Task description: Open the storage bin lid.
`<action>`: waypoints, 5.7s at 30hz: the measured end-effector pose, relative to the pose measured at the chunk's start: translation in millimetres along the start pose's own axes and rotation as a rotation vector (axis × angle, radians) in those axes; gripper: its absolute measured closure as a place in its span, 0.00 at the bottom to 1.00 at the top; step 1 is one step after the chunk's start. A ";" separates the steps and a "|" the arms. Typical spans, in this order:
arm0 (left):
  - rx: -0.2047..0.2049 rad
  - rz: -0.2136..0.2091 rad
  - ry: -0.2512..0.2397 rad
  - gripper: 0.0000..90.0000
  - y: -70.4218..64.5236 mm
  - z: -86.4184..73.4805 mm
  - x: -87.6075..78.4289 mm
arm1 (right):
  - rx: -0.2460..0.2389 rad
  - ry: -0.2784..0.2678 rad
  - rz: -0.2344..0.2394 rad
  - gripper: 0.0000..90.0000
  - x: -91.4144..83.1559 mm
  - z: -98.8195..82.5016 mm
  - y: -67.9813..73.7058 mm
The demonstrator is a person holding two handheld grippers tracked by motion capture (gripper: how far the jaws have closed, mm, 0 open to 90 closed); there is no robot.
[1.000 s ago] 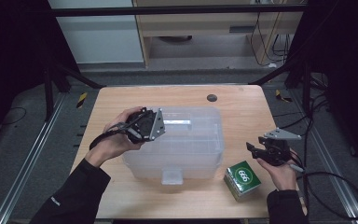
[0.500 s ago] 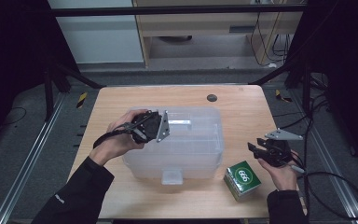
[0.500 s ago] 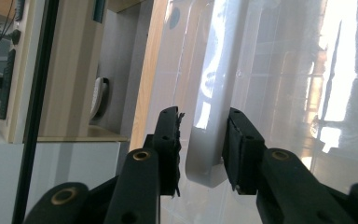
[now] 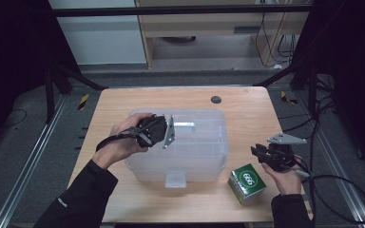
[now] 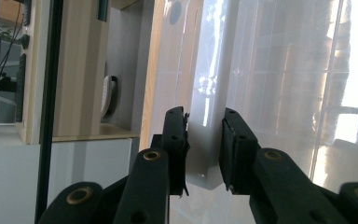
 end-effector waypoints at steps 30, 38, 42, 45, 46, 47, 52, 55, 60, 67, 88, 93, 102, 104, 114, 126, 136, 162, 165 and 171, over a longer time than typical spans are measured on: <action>-0.103 0.012 -0.034 0.79 20.9 5.0 2.9 | -0.016 -0.085 0.132 1.00 -9.2 15.2 31.0; -0.134 0.028 -0.039 0.78 32.9 6.9 5.4 | -0.024 -0.102 0.162 1.00 -6.2 16.4 40.0; -0.158 0.036 -0.052 0.78 38.5 8.5 8.1 | -0.022 -0.124 0.179 1.00 -5.8 19.1 43.9; -0.171 0.039 -0.058 0.77 42.4 9.5 9.9 | -0.024 -0.140 0.186 1.00 -6.4 21.2 45.2; -0.179 0.039 -0.059 0.77 43.3 9.6 10.5 | -0.023 -0.143 0.187 1.00 -6.6 21.7 45.6; -0.179 0.040 -0.057 0.77 44.8 9.8 10.8 | -0.030 -0.144 0.185 1.00 -6.9 22.4 46.2; -0.207 0.042 -0.059 0.77 50.2 10.8 13.9 | -0.050 -0.164 0.199 1.00 -7.6 30.1 54.1; -0.218 0.046 -0.069 0.77 54.4 11.5 16.2 | -0.062 -0.170 0.204 1.00 -6.6 33.6 58.8; -0.234 0.044 -0.067 0.76 58.7 12.0 18.4 | -0.061 -0.196 0.223 1.00 -5.1 42.3 66.4; -0.242 0.029 -0.074 0.76 59.1 11.4 18.7 | -0.046 -0.237 0.225 1.00 -4.0 53.0 69.9; -0.381 -0.019 -0.198 0.53 54.8 -0.6 -18.6 | -0.034 -0.236 0.243 1.00 -0.5 53.3 73.0; -0.473 -0.009 -0.236 0.55 59.7 -12.6 -33.3 | -0.034 -0.232 0.244 1.00 -0.5 53.1 73.0; -0.676 0.021 -0.305 0.66 67.0 -48.0 -53.5 | -0.034 -0.232 0.241 1.00 -0.6 53.2 73.0; -0.716 0.019 -0.308 0.70 65.6 -56.9 -54.3 | -0.034 -0.228 0.240 1.00 -0.5 53.0 73.0; -0.945 0.053 -0.377 0.93 58.5 -104.8 -60.1 | -0.035 -0.227 0.237 1.00 -0.3 53.0 73.2; -1.070 0.030 -0.385 0.99 23.2 -150.7 -65.8 | -0.032 -0.221 0.242 1.00 0.0 52.5 73.9; -1.102 -0.021 -0.342 0.99 -0.7 -174.8 -48.9 | -0.032 -0.221 0.244 1.00 0.9 52.6 74.1; -1.055 -0.259 -0.328 0.99 -46.8 -152.7 -29.3 | -0.035 -0.220 0.240 1.00 1.0 52.4 74.2; -1.059 -0.246 -0.336 0.99 -45.4 -151.5 -29.5 | -0.034 -0.225 0.239 1.00 0.9 53.1 74.1; -1.065 -0.223 -0.358 0.99 -39.3 -147.9 -30.1 | -0.034 -0.238 0.233 1.00 -0.4 58.8 71.8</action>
Point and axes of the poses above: each handheld gripper's, and its own axes: x roughly forward along the jaws, z roughly out of its top, y roughly to its left, the point moved 9 cm from there along x, roughly forward along the jaws, and after that the axes turned 14 degrees about -x, right-handed, at the moved point
